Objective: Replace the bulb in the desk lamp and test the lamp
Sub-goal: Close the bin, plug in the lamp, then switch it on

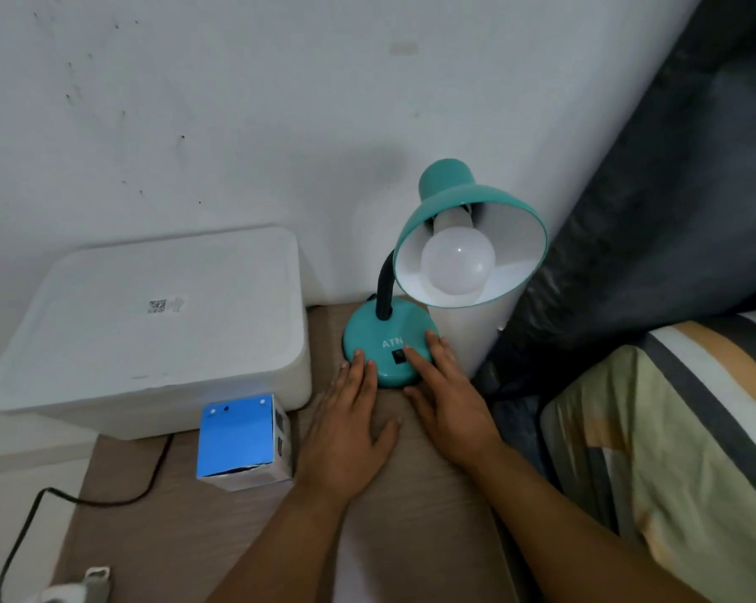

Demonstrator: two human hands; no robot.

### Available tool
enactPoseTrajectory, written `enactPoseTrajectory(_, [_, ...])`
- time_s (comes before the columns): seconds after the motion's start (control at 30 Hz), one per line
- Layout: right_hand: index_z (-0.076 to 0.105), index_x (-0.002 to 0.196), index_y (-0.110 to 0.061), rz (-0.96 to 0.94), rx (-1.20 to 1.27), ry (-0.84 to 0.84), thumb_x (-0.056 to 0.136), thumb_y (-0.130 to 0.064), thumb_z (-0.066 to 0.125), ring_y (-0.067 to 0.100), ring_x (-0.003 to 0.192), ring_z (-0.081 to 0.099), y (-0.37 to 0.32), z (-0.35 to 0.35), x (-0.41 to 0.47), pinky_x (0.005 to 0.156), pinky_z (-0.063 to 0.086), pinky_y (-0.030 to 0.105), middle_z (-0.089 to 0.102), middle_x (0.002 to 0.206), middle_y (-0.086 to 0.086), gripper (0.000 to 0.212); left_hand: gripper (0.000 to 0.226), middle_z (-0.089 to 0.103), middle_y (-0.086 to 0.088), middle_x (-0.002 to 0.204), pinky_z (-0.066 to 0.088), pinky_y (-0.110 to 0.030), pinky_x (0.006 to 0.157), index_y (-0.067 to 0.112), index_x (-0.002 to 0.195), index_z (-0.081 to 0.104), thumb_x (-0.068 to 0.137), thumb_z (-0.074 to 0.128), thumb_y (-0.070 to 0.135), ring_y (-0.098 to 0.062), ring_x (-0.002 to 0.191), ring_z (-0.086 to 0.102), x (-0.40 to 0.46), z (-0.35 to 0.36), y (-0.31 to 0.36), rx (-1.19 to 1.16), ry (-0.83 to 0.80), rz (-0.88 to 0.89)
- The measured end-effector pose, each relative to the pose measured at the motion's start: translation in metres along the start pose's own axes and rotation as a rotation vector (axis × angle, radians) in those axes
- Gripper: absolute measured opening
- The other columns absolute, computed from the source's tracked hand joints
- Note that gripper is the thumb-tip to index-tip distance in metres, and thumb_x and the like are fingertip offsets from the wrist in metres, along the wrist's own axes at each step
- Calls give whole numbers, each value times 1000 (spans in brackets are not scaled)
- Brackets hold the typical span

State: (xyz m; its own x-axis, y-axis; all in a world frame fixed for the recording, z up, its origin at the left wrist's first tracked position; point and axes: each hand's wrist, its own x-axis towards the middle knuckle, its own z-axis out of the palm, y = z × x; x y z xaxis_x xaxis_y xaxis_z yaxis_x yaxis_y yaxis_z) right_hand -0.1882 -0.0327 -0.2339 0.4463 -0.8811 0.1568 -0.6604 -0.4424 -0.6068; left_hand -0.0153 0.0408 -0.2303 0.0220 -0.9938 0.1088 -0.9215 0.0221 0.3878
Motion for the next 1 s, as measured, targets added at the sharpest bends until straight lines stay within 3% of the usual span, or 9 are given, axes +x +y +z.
enactPoseTrajectory(0.13, [36,147,-36,-6,-20,34,96,-31,56,23,150,12,1,5,-2,116,17,29,10,163,2,55,82,13,-5,164,17,-32,119,12,155,22,90,45,57,-18,150,17,2,1,1,28,7,-1])
enactPoseTrajectory(0.4, [41,145,-37,-23,-19,64,95,-28,58,26,149,17,-2,4,-2,113,26,32,13,163,6,53,86,8,-4,165,24,-37,120,12,156,18,89,47,56,-20,151,15,3,5,1,27,-2,-10])
enactPoseTrajectory(0.87, [37,146,-38,-23,-8,30,95,-28,60,27,149,14,-2,3,-1,113,27,32,7,163,6,57,94,-5,-2,165,11,-30,121,13,157,7,87,43,64,-19,151,8,2,3,3,58,-25,-13])
enactPoseTrajectory(1.0, [36,146,-39,-28,-21,38,96,-29,57,25,150,12,-3,2,-2,110,30,33,9,163,4,55,94,-1,-2,166,17,-33,121,12,157,11,85,45,61,-20,151,12,1,2,4,57,-15,-16])
